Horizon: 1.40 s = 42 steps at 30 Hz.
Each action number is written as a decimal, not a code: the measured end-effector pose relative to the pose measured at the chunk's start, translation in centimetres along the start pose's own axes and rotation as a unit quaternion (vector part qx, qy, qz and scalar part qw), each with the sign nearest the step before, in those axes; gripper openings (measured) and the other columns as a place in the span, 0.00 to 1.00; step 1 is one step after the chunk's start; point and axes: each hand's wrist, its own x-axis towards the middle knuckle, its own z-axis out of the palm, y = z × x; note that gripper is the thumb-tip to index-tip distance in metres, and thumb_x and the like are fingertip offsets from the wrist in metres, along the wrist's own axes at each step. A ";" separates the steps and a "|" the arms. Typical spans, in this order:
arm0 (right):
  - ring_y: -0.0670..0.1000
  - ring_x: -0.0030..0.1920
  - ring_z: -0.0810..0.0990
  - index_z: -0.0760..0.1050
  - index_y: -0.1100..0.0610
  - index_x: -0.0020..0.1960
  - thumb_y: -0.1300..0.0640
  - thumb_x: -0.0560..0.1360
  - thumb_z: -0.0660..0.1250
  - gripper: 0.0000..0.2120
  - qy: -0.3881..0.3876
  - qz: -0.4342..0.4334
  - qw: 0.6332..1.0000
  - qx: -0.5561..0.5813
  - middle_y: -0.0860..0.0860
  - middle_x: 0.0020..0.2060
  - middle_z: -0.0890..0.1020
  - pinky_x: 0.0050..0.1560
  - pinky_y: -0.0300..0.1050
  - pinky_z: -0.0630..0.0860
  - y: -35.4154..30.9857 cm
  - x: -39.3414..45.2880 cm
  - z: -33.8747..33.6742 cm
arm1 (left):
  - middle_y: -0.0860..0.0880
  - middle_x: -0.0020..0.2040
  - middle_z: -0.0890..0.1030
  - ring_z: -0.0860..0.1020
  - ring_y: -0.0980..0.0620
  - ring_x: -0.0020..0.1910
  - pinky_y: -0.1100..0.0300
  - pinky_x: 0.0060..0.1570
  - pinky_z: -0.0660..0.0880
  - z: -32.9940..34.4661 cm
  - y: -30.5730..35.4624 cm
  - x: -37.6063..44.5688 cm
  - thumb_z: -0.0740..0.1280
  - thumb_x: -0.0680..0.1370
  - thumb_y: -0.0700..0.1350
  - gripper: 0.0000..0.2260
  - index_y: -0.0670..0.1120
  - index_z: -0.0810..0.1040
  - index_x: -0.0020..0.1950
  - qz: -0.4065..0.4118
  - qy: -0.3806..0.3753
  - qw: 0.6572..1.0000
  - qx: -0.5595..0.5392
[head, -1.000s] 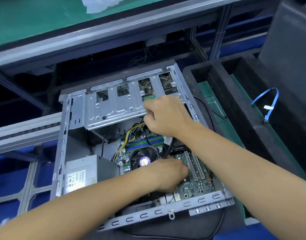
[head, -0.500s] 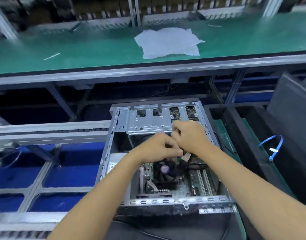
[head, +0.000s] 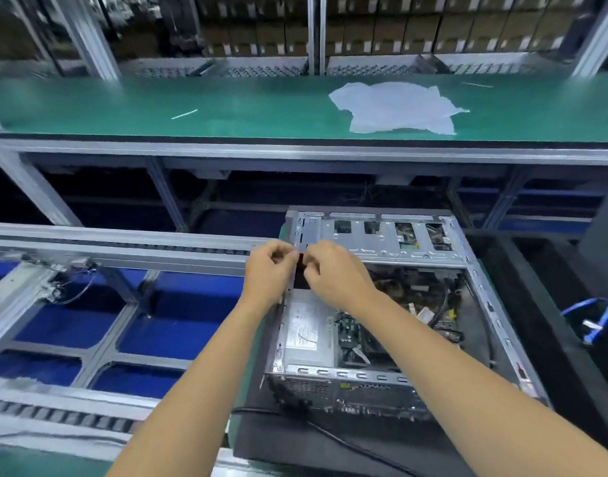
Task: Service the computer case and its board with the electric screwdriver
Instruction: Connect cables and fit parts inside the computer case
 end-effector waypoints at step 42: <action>0.47 0.31 0.75 0.69 0.53 0.63 0.52 0.82 0.62 0.11 0.035 0.124 0.940 0.316 0.51 0.36 0.78 0.32 0.41 0.73 1.4 0.5 -4.6 | 0.52 0.37 0.76 0.71 0.55 0.33 0.60 0.30 0.66 3.0 5.3 2.4 0.56 0.78 0.39 0.06 0.49 0.69 0.45 0.118 -0.118 0.978 0.126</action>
